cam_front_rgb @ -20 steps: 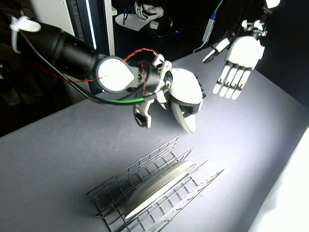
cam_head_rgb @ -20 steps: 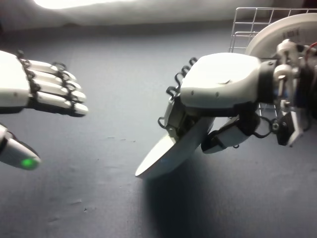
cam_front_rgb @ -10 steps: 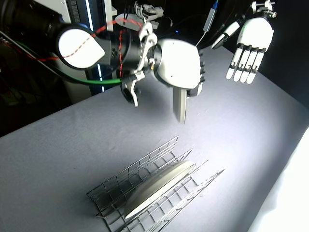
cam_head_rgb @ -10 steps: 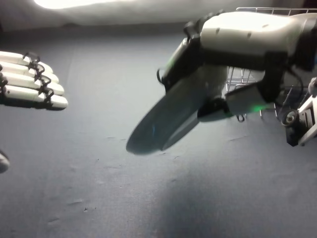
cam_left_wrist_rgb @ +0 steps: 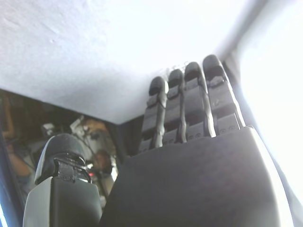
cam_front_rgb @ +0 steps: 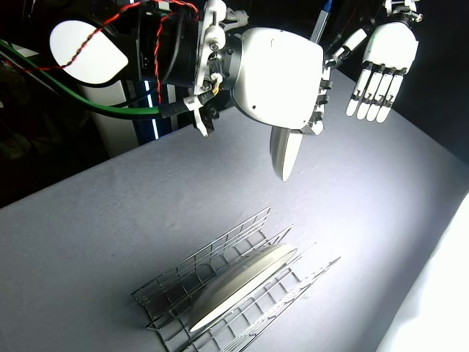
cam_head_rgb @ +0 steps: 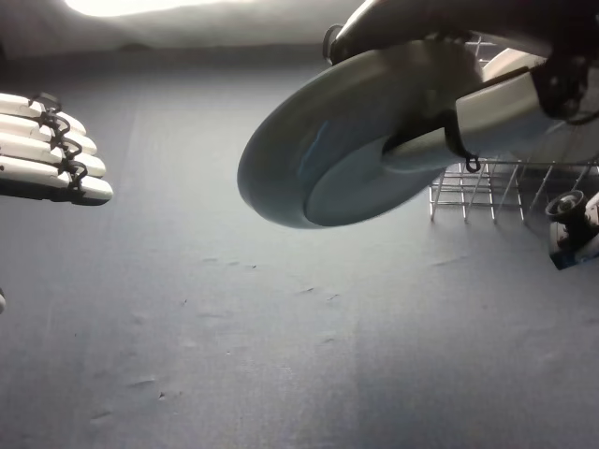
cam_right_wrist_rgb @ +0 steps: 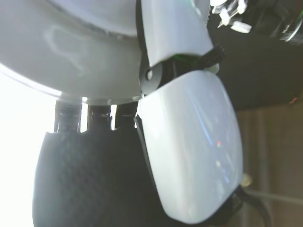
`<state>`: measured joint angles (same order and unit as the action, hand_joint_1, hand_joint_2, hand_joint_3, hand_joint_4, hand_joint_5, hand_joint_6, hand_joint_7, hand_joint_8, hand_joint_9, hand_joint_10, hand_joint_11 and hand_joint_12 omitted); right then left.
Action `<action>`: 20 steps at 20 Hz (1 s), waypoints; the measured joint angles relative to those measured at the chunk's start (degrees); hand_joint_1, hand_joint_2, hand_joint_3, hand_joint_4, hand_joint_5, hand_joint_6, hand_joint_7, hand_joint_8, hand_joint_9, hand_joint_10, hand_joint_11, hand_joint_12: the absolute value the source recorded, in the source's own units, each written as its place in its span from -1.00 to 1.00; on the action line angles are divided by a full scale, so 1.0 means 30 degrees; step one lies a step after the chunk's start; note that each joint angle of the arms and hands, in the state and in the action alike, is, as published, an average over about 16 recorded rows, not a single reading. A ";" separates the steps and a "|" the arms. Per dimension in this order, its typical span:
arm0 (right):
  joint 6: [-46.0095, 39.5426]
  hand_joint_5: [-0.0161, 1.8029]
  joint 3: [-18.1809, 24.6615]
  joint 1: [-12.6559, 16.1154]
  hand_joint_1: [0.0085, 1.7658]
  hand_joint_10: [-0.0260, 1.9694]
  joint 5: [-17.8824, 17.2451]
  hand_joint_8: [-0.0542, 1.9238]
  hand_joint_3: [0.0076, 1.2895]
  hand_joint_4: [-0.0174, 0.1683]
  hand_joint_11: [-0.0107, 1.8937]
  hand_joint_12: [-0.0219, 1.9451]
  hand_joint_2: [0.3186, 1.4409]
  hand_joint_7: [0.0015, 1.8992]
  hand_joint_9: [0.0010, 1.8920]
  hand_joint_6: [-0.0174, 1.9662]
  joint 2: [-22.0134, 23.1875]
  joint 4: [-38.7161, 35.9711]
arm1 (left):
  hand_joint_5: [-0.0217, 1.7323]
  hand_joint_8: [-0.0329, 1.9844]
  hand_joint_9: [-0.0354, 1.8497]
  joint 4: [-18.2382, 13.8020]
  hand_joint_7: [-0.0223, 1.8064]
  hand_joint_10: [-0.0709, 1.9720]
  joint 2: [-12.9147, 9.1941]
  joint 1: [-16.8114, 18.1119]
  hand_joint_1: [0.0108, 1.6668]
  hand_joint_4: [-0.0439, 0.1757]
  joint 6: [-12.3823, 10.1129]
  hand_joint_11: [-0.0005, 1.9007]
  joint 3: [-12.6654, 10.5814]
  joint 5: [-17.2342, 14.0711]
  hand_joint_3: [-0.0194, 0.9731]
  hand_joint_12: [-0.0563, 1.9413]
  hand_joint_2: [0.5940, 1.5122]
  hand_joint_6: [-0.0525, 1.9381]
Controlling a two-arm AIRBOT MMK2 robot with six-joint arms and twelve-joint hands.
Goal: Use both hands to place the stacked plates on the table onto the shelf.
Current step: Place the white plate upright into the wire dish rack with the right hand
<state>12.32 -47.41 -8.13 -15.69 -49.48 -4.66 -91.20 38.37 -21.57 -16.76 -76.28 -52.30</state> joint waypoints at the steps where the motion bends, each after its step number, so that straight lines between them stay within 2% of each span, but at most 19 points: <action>1: -0.0010 0.06 0.0022 0.0070 0.68 0.03 0.0054 -0.17 -0.99 -0.80 -0.03 0.29 0.15 0.11 0.05 -0.11 0.0124 0.0564 | -0.80 -0.97 -0.83 0.0006 -0.81 -0.92 0.0000 0.0022 -1.00 -0.60 -0.0048 -0.98 -0.0015 -0.0013 -0.99 -0.66 0.12 -0.94; 8: -0.0052 0.02 -0.0365 0.0215 0.67 0.09 0.0274 -0.13 -0.99 -0.81 0.01 0.15 0.16 0.10 0.07 -0.06 0.0818 0.3319 | -0.79 -0.97 -0.83 -0.0124 -0.81 -0.92 0.0000 0.0222 -1.00 -0.60 -0.0543 -0.98 0.0011 -0.0155 -0.98 -0.64 0.13 -0.94; 14: -0.0035 0.00 -0.1121 -0.0022 0.66 0.12 0.0302 -0.17 -0.99 -0.85 0.01 0.22 0.17 0.10 0.06 -0.02 0.1311 0.4044 | -0.78 -0.97 -0.83 -0.0598 -0.81 -0.92 0.0000 0.0694 -1.00 -0.60 -0.1120 -0.98 0.0100 -0.0280 -0.98 -0.65 0.16 -0.94; 20: 0.0027 0.00 -0.1954 -0.0726 0.65 0.16 0.0125 -0.17 -0.99 -0.88 -0.04 0.29 0.18 0.09 0.04 -0.02 0.1669 0.4085 | -0.75 -0.97 -0.80 -0.1307 -0.78 -0.92 0.0000 0.1287 -1.00 -0.60 -0.1607 -0.98 0.0190 -0.0364 -0.98 -0.61 0.19 -0.94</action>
<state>12.40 -53.27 -10.31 -15.32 -44.47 7.59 -95.13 38.37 -17.71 -21.58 -75.71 -53.39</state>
